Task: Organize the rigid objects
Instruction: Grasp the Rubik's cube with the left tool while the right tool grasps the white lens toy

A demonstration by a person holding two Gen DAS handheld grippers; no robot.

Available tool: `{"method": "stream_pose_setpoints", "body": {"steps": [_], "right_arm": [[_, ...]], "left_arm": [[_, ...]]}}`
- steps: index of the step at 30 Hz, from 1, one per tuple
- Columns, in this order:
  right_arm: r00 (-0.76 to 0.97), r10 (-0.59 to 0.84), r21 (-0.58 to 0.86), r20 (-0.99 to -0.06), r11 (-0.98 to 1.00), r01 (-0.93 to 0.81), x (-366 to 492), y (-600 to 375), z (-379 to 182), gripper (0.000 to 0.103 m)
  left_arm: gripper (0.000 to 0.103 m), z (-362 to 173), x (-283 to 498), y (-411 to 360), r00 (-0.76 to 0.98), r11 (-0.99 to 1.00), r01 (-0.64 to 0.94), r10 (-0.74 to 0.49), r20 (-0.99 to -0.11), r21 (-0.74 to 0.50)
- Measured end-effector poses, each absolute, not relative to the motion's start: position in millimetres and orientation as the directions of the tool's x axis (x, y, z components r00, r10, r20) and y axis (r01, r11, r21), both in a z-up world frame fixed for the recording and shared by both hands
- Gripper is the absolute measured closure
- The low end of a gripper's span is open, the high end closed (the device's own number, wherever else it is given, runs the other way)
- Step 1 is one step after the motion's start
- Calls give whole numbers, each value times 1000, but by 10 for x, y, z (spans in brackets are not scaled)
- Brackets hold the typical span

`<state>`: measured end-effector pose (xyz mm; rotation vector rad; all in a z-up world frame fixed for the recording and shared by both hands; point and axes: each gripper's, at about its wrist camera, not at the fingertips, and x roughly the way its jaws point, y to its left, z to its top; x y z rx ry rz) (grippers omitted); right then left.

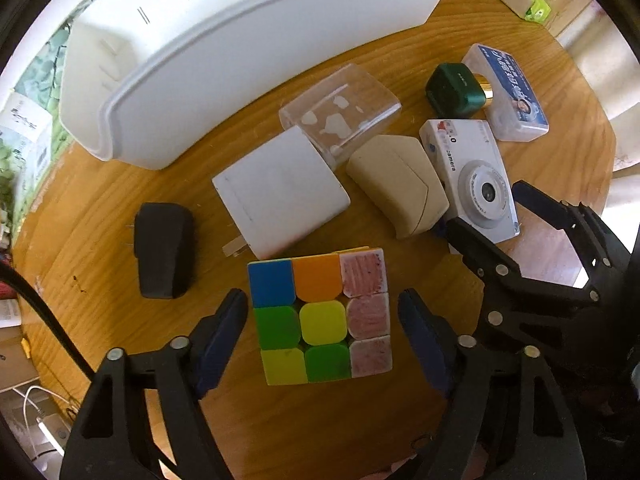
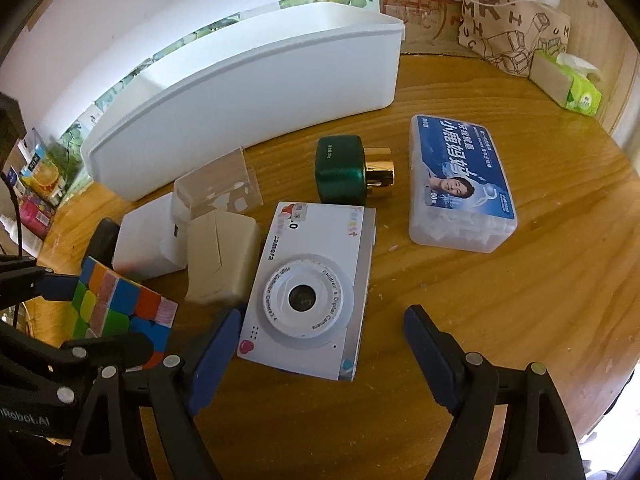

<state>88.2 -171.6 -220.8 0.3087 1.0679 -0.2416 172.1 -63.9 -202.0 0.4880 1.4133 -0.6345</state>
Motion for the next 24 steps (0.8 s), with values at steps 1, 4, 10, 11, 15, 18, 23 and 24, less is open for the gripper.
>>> {"method": "stream_pose_setpoints", "body": {"steps": [1,4,10,11,15,18,23,24], "right_arm": [[464,-45,129,-885,933,337,886,-1696,-2208,25],[460,-53,114,-887,938,329,888,-1649,-2206,33],[417,-103,33,-903,951,306,927,-1484,-2215,41],[411,-104,31,-906,951,307,927,-1475,-2216,41],[389,-107,25,-915,947,320,927,-1458,-2217,41],[364,-106,19,-925,946,325,932,-1446,-2220,41],[328,-83,34,-941,941,336,921,-1431,-2204,42],[325,-71,46,-943,940,339,912,-1440,-2200,42]], "left_arm": [[29,-2029,1731,-635,35,744,664,-121,-992,-67],[39,-2110,1797,-547,16,751,653,-139,-990,-95],[39,-2141,1884,-447,-5,771,617,-197,-980,-158],[39,-2145,1893,-414,-7,773,612,-206,-979,-167],[40,-2139,1931,-275,-10,779,594,-241,-970,-200],[40,-2123,1940,-115,-19,789,571,-265,-964,-228],[40,-2069,1967,64,-32,808,530,-286,-958,-259],[40,-2072,1975,96,-33,811,524,-287,-957,-262]]}}
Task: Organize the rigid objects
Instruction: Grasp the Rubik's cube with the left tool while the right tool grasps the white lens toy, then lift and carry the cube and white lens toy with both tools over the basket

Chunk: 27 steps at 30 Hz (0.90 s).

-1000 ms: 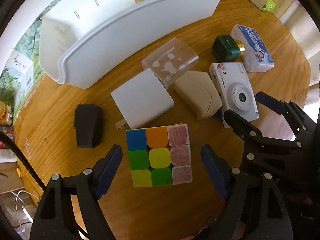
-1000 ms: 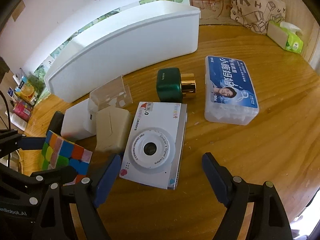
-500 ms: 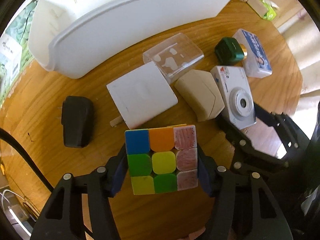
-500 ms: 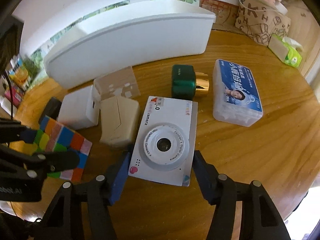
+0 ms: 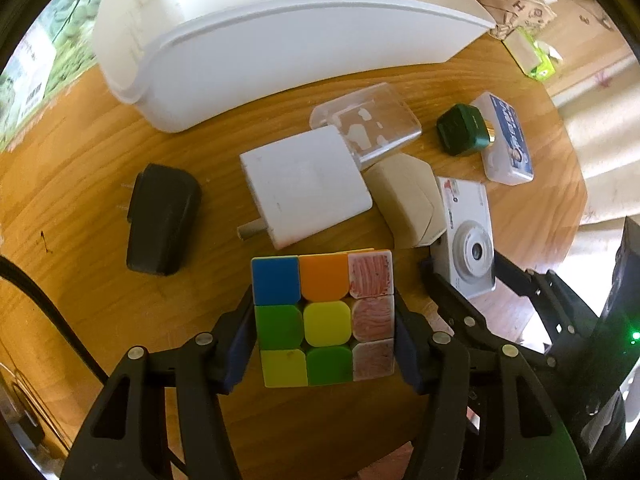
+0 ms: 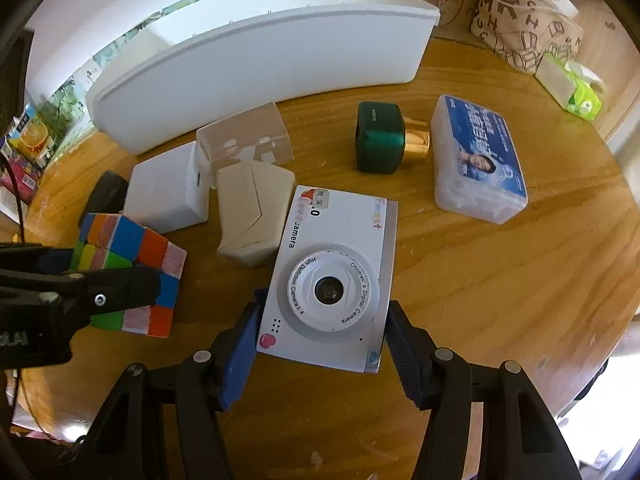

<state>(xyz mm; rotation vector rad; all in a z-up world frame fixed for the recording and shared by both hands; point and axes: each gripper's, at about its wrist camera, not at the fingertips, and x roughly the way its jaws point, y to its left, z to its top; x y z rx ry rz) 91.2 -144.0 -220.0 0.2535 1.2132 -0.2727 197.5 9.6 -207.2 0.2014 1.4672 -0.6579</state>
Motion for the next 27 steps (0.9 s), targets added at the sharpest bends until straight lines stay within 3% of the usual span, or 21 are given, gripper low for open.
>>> {"method": "stream_pose_setpoints", "body": {"steps": [13,27], "right_arm": [[320,51,186,-946,893,409,699,-1585,-2007,43],[347,90,229,-933,896,382,587,-1698,-1684,45]], "left_arm": [[41,-2028,1790,238,-48,836,492,-252,-967,-242],[42,-1963,1705,426,-59,875,423,-231,-971,-234]]}}
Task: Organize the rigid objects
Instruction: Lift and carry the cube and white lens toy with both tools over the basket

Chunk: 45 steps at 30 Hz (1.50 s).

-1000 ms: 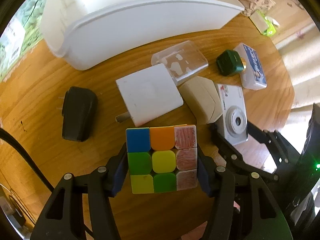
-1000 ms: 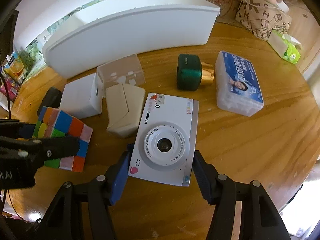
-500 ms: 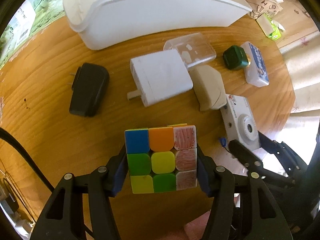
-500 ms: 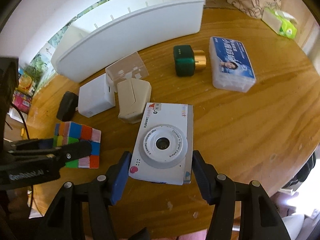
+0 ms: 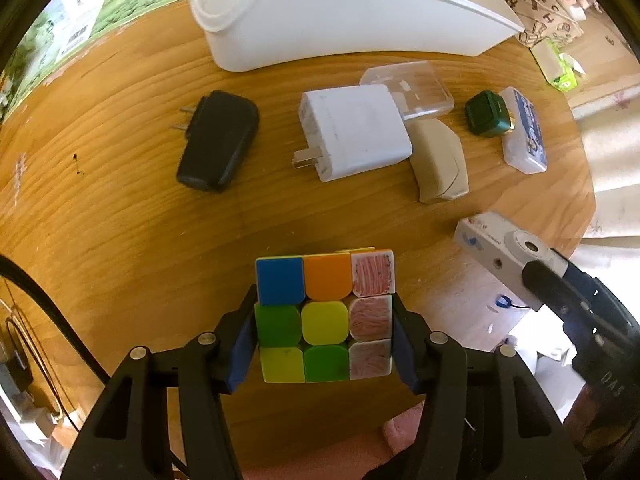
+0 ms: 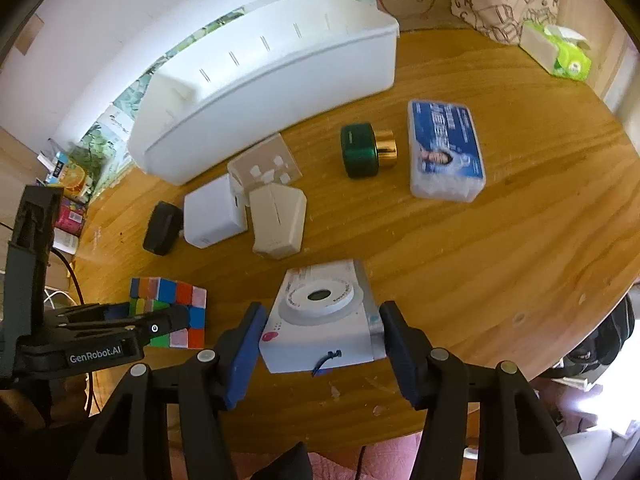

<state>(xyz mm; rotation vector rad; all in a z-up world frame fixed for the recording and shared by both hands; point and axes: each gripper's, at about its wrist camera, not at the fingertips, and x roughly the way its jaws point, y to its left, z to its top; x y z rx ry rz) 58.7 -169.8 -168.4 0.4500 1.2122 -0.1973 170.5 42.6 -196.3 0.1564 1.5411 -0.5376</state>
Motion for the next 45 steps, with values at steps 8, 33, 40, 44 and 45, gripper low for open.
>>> {"method": "stream_pose_setpoints", "body": {"steps": [8,33,40,44,45], "right_arm": [[359,105,225,-928,922,313,660,-1736,-1475,45],[528,121,146,-840,989,5,1369,-2161,-167,45],[559,139,120,-817,990,-71,1707,-2272,47,45],[558,157,120,-815,988,-102,1872,-2309,78,45],[557,160,120,-815,987,-108,1913,-2318,73,45]], "left_arm": [[42,-1731,1654,530,-37,884,413,-226,-973,-221],[42,-698,1767,190,241,898,420,-246,-939,-128],[42,-482,1910,78,333,911,391,-272,-903,-131],[42,-354,2053,31,397,921,361,-294,-870,-147],[42,-320,2102,13,422,924,352,-297,-857,-147]]}}
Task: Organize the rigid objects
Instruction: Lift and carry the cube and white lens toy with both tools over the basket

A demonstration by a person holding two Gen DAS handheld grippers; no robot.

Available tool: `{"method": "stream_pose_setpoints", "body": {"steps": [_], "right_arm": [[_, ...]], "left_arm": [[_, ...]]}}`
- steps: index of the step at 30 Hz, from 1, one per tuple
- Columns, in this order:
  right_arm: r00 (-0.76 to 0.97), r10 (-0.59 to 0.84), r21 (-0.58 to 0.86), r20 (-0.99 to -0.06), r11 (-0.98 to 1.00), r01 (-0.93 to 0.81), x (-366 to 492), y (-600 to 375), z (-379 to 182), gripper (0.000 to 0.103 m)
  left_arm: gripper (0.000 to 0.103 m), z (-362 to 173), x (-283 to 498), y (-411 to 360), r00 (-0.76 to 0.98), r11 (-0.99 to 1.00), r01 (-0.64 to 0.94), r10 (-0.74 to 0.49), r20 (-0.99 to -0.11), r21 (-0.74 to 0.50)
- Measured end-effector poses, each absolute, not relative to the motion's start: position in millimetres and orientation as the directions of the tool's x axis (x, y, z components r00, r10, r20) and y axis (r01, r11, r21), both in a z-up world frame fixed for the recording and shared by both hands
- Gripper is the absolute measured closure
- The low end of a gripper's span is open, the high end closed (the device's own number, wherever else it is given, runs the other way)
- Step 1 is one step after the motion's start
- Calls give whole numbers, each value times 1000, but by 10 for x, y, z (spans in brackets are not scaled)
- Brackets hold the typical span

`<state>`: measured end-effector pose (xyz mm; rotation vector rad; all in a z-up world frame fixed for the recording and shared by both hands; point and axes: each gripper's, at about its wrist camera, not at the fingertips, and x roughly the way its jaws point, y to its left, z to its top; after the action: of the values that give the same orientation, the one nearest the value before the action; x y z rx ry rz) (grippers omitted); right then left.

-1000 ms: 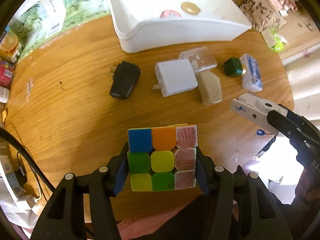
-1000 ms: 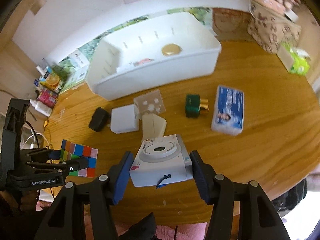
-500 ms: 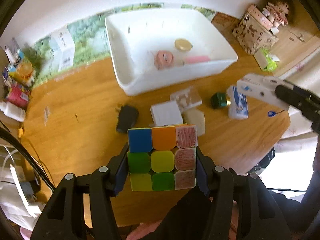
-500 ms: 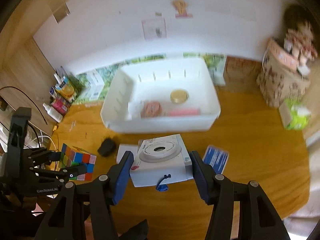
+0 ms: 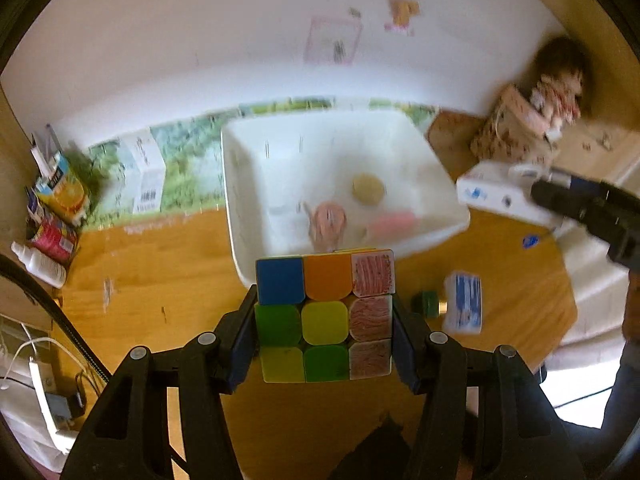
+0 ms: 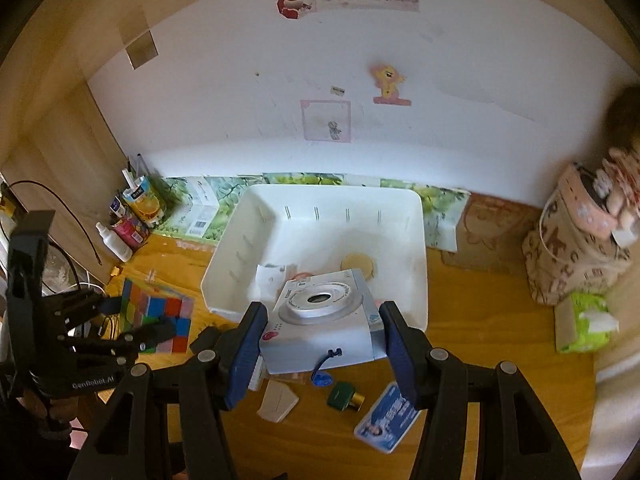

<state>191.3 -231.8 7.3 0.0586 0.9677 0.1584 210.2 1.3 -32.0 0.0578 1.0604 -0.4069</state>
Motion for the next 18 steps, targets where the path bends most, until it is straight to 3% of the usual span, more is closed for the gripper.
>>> {"method": "stream_pose_setpoints", "body": {"steps": [17,18], "right_arm": [[450,186,138,-873,981,-138,2645,-2460,-473,47],[447,188,142,-875,981,-134,2677,-2474,-500,72]], "left_arm": [[42,-521,2646,-265,626,936,309,-333,-705,-168],[42,-536,2671,-279,631,936,308,-335,-700,-169]]}}
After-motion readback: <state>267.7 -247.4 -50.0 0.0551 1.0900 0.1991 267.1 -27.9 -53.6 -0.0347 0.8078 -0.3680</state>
